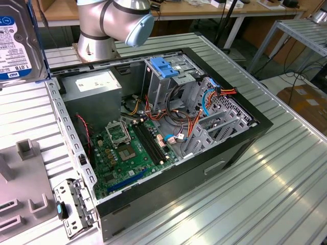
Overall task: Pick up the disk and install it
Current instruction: 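Pick up the disk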
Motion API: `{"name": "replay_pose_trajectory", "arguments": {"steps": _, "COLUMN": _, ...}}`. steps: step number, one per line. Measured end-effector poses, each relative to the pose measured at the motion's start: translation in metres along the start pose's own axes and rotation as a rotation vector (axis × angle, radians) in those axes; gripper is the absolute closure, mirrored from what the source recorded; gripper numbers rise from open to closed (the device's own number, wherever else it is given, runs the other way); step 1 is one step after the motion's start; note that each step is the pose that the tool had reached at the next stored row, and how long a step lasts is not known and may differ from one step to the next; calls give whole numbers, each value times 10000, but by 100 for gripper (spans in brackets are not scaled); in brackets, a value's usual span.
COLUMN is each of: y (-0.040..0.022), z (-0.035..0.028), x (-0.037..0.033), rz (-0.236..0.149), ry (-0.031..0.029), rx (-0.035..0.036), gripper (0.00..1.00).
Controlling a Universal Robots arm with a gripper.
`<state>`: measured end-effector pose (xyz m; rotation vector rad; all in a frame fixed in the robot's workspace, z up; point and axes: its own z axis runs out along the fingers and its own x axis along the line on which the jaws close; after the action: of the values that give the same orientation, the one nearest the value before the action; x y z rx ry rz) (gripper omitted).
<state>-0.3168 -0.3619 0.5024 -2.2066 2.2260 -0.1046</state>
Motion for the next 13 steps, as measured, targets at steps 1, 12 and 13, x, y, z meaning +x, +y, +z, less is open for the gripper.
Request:
{"name": "replay_pose_trajectory", "arguments": {"steps": 1, "y": -11, "z": 0, "x": 0, "rz": 0, "ry": 1, "rx": 0, "gripper": 63}}
{"name": "replay_pose_trajectory", "arguments": {"steps": 12, "y": -134, "z": 7, "x": -1, "rz": 0, "ry": 1, "rx": 0, "gripper": 63}}
{"name": "replay_pose_trajectory", "arguments": {"steps": 13, "y": -134, "z": 7, "x": -1, "rz": 1, "ry": 0, "rx": 0, "gripper": 63}}
